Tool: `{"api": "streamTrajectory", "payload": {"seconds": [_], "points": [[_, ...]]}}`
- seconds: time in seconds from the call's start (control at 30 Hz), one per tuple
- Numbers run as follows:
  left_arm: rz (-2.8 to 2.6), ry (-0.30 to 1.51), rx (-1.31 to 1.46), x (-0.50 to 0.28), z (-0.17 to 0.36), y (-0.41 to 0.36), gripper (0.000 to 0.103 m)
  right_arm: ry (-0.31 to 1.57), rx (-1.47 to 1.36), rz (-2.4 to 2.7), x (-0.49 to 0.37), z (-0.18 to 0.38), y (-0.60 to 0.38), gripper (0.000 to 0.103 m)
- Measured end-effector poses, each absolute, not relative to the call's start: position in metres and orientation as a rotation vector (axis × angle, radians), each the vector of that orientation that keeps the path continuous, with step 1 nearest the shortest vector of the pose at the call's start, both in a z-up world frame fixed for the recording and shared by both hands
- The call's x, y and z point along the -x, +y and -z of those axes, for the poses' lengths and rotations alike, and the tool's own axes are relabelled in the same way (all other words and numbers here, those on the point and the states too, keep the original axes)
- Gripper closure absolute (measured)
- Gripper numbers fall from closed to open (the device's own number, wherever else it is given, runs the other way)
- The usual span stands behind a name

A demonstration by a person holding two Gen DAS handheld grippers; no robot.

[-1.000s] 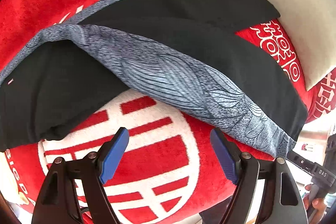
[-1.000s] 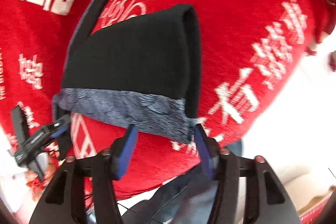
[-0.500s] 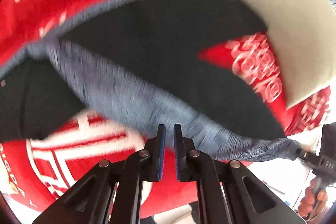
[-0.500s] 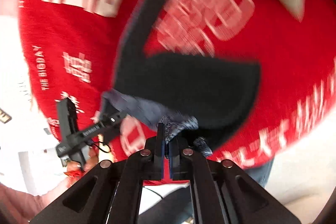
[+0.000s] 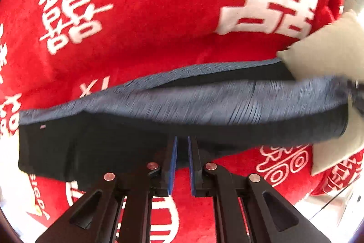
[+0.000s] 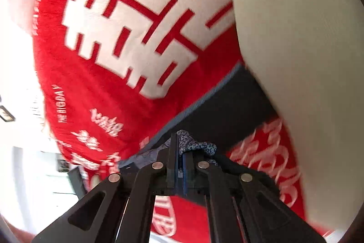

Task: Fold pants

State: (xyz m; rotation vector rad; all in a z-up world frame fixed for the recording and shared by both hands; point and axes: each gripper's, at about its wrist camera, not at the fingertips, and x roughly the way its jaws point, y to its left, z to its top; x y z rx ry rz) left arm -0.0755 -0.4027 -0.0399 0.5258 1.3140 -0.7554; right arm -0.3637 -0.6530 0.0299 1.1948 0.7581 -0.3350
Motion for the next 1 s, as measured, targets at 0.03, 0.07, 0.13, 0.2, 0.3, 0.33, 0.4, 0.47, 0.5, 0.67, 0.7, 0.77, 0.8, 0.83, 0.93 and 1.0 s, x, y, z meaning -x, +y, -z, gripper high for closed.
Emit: {"api": "streamTrajectory", "payload": {"seconds": [0.03,0.07,0.13,0.2,0.3,0.33,0.4,0.47,0.5,0.67,0.7,0.77,0.8,0.83,0.93,1.0], "points": [[0.730,1.321,-0.539,0.073,0.049,-0.404,0.093,0.791,-1.173,0.343,0.351,-0.027,-0.665,0.100],[0.702,1.324,-0.550,0.069,0.063,-0.409,0.093,0.824,-1.150,0.355,0.339,-0.022,-0.674,0.100],[0.664,1.314,-0.581,0.059,0.086,-0.417,0.093,0.927,-1.072,0.394,0.310,-0.007,-0.692,0.100],[0.635,1.325,-0.602,0.051,0.111,-0.428,0.093,1.020,-0.998,0.447,0.289,0.012,-0.703,0.100],[0.604,1.346,-0.622,0.043,0.142,-0.447,0.093,1.147,-0.901,0.491,0.260,0.046,-0.710,0.098],[0.596,1.344,-0.636,0.041,0.150,-0.455,0.093,1.173,-0.874,0.486,0.253,0.052,-0.710,0.095],[0.594,1.332,-0.648,0.039,0.156,-0.464,0.093,1.212,-0.824,0.459,0.239,0.055,-0.709,0.078],[0.593,1.332,-0.662,0.034,0.159,-0.471,0.093,1.188,-0.824,0.431,0.233,0.047,-0.712,0.062],[0.592,1.335,-0.663,0.032,0.159,-0.472,0.093,1.167,-0.834,0.419,0.232,0.039,-0.714,0.054],[0.640,1.337,-0.646,0.027,0.142,-0.473,0.093,1.083,-0.839,0.477,0.242,0.001,-0.722,0.027],[0.645,1.332,-0.657,0.028,0.141,-0.472,0.093,1.049,-0.855,0.486,0.250,-0.009,-0.724,0.027],[0.648,1.343,-0.677,0.033,0.144,-0.465,0.093,1.025,-0.863,0.489,0.259,-0.022,-0.721,0.028],[0.646,1.355,-0.688,0.036,0.148,-0.463,0.093,1.026,-0.853,0.471,0.261,-0.027,-0.717,0.035],[0.641,1.375,-0.707,0.040,0.155,-0.458,0.093,1.042,-0.831,0.447,0.263,-0.028,-0.709,0.042],[0.630,1.348,-0.729,0.052,0.162,-0.452,0.093,1.142,-0.806,0.396,0.255,-0.005,-0.685,0.061],[0.636,1.308,-0.772,0.058,0.163,-0.453,0.093,1.238,-0.781,0.394,0.251,0.033,-0.675,0.061]]}}
